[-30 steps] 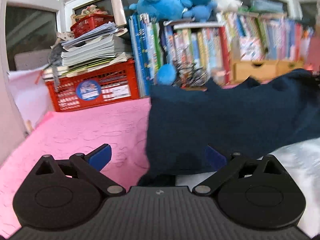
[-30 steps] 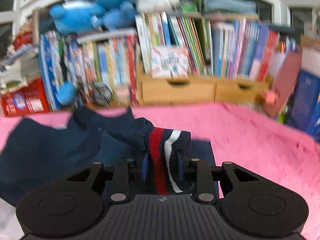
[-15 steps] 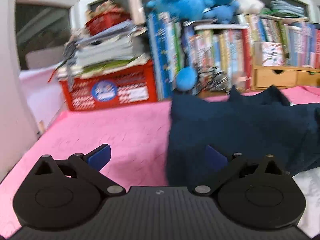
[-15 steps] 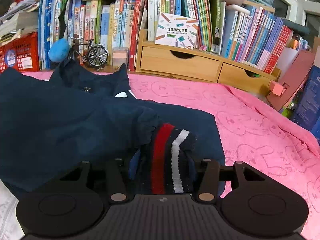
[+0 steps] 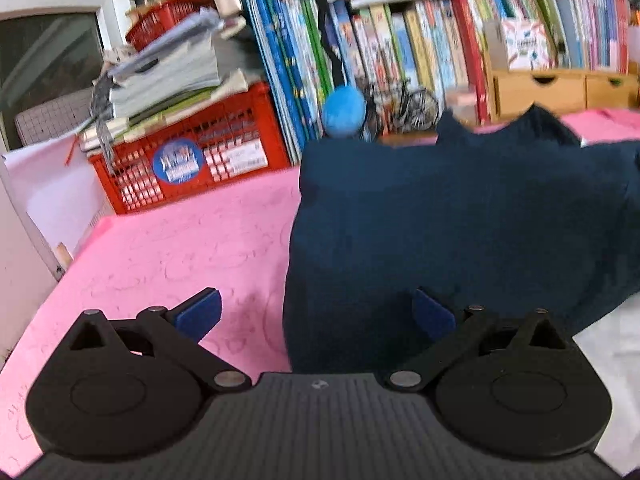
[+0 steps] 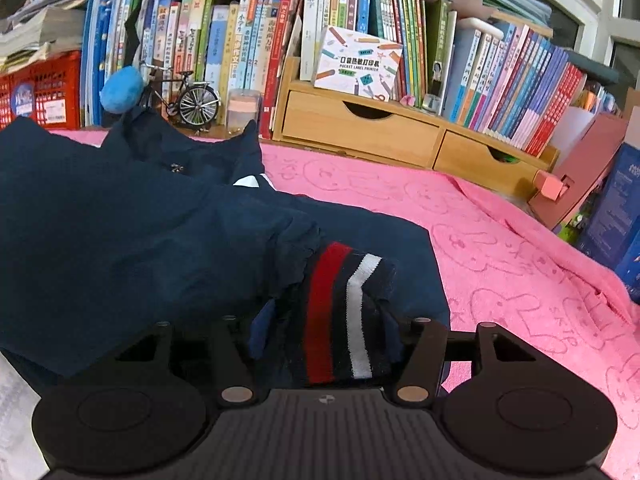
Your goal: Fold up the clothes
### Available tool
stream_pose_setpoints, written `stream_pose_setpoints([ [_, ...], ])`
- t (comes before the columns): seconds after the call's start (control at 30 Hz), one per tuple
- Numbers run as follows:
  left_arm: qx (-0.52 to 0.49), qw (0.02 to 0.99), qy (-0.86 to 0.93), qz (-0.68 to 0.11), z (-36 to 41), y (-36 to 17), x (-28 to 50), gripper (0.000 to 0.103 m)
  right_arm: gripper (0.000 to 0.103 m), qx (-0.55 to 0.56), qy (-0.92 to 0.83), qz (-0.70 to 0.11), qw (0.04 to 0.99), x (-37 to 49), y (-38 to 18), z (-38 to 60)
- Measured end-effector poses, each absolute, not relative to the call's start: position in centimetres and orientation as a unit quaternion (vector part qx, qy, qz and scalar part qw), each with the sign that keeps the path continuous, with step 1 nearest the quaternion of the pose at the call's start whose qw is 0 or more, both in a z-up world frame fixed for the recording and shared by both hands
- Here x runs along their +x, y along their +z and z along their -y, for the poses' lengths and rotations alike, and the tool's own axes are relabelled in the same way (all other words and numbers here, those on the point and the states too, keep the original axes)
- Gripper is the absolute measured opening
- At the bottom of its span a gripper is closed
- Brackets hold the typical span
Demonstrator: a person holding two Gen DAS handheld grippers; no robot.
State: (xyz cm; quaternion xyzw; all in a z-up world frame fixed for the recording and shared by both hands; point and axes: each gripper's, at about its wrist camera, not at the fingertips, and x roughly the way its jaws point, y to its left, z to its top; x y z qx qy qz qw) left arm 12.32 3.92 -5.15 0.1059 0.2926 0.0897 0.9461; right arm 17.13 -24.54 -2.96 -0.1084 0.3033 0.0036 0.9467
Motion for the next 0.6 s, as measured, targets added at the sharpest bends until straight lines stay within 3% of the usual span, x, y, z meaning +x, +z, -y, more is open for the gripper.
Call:
stream_pose_setpoints([
  [0.53, 0.089, 0.943, 0.092, -0.307, -5.0, -4.8, 12.0, 0.103, 0.065, -0.111, -0.011, -0.3, 0.947, 16.5, -2.5, 24.8],
  [0.6, 0.095, 0.949, 0.107, -0.28, -5.3, -3.4, 11.0, 0.103, 0.072, -0.113, -0.013, -0.284, 0.952, 15.3, -1.1, 25.0],
])
